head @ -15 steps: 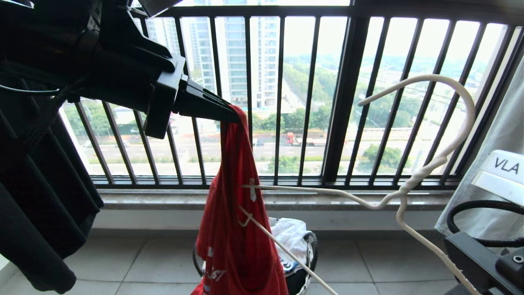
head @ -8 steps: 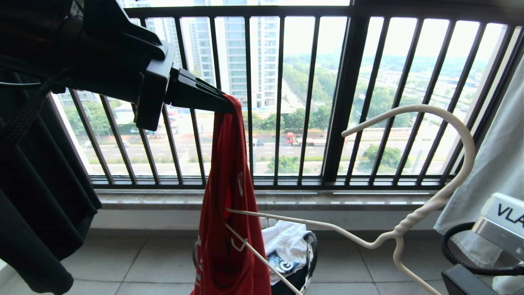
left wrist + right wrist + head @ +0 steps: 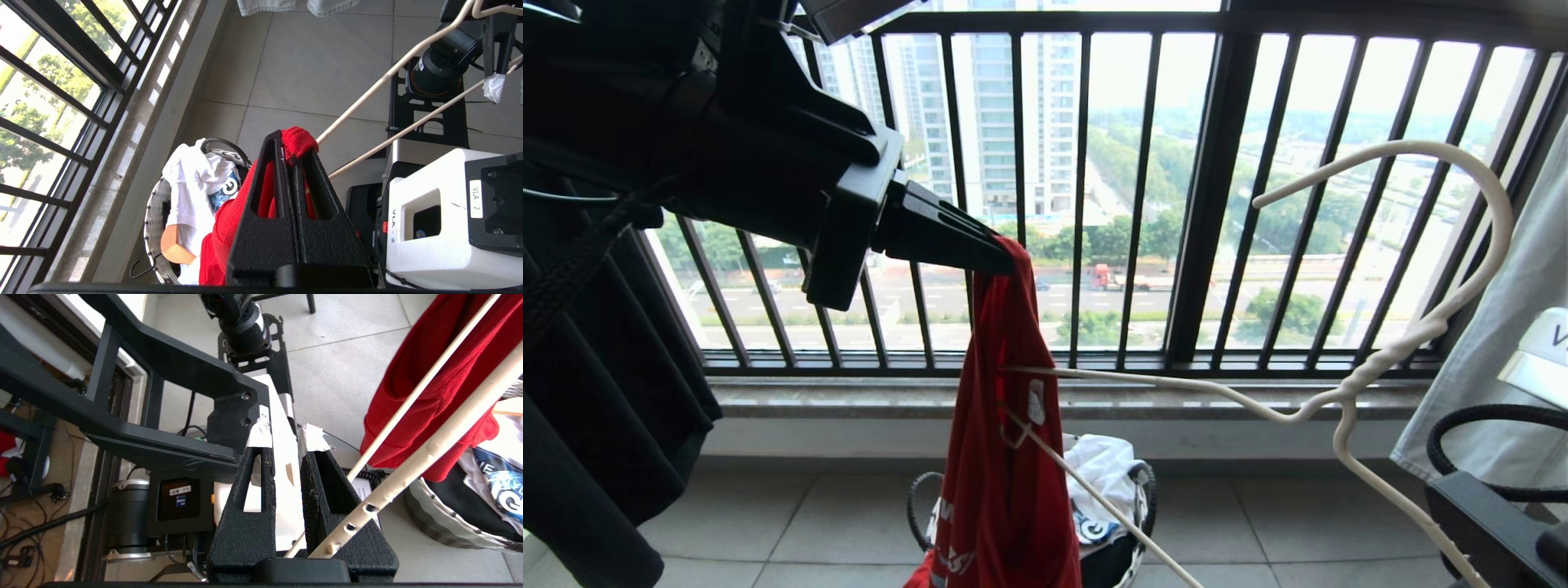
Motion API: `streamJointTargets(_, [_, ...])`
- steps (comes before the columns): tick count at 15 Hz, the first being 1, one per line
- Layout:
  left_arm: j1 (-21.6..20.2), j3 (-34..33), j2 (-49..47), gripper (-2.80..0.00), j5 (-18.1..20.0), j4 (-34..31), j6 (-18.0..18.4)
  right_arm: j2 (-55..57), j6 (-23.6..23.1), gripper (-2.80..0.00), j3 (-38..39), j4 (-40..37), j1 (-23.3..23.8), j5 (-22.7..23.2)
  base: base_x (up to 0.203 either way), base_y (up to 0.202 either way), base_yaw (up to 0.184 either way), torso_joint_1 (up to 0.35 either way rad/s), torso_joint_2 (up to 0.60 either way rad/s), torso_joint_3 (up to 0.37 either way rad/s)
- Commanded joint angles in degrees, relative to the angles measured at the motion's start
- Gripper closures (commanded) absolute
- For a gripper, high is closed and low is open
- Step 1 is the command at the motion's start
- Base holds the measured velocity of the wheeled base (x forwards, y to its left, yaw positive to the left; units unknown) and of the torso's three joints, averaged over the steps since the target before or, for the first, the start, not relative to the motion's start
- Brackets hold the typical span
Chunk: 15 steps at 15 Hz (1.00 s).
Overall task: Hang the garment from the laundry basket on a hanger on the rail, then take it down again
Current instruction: Hang the clothes on the clothes rack
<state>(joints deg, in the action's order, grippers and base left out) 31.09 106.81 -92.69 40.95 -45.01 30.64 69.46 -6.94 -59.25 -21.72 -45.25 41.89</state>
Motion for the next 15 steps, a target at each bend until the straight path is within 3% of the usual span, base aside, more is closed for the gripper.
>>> streamJointTargets(1, [2.14, -0.71, 1.01, 0.00, 0.11, -0.21, -2.67, 0.03, -0.09, 0.00, -0.24, 1.12, 3.56, -0.27, 0.000, 0.000, 0.000, 0.000, 0.00, 0.000])
streamJointTargets(3, [4.58, -0.50, 0.46, 0.00, 0.05, 0.13, -5.64, -0.20, -0.09, 0.00, -0.16, 1.33, 3.85, -0.14, 0.000, 0.000, 0.000, 0.000, 0.00, 0.000])
streamJointTargets(10, [9.72, 1.06, -1.50, 0.00, 0.18, 0.29, -9.34, -0.03, 0.16, 0.00, -0.25, 1.41, 3.85, 1.23, 0.000, 0.000, 0.000, 0.000, 0.00, 0.000])
streamJointTargets(15, [9.78, 3.97, -1.43, 0.00, -0.12, 0.34, -10.58, -1.97, 0.44, 0.00, 0.98, 2.03, 3.41, 9.67, 0.000, 0.000, 0.000, 0.000, 0.00, 0.000])
